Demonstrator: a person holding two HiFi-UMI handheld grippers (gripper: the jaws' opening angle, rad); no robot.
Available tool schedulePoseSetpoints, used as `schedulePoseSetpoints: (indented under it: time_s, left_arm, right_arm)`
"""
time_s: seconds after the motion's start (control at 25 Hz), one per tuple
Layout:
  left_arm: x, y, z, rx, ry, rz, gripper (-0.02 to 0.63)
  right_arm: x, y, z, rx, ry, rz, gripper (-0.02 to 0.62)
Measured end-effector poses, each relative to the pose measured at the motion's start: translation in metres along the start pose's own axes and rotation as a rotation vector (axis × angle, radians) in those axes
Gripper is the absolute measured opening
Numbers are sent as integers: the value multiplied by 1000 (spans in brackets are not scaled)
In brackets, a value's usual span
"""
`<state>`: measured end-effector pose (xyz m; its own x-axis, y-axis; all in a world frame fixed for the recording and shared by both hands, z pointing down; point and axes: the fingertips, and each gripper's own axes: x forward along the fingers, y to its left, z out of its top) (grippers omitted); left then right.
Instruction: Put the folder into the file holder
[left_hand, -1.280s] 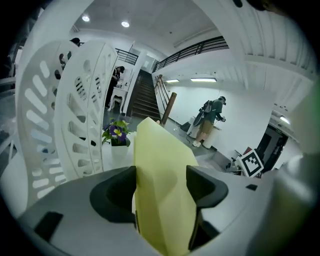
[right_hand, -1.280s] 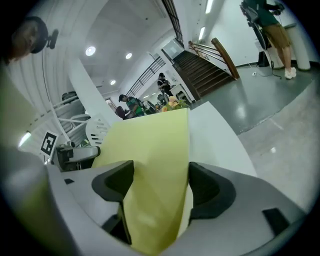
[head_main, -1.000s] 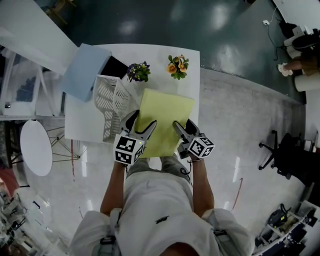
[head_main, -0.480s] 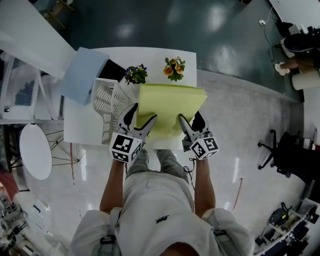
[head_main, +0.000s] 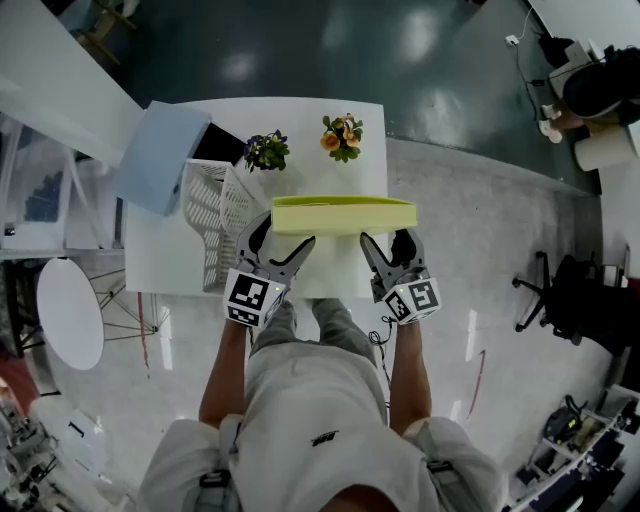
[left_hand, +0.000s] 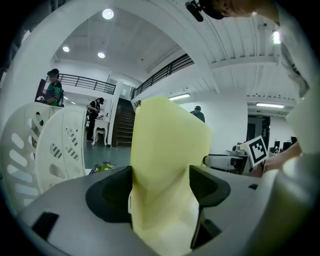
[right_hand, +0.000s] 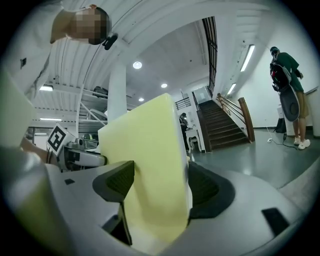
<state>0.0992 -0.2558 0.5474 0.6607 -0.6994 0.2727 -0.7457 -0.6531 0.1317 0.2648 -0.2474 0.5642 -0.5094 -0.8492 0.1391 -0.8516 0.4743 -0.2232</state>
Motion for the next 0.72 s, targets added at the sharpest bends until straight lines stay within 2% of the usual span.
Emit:
schedulePoseSetpoints:
  time_s: [0.52, 0.72]
  left_arm:
    - [-11, 9, 3, 166, 44, -41, 367]
    - [-3, 2, 16, 242, 37, -144, 414]
  right_arm:
    - [-8, 9, -2, 22, 5, -62, 339]
    - [-10, 9, -4, 9, -3, -51, 339]
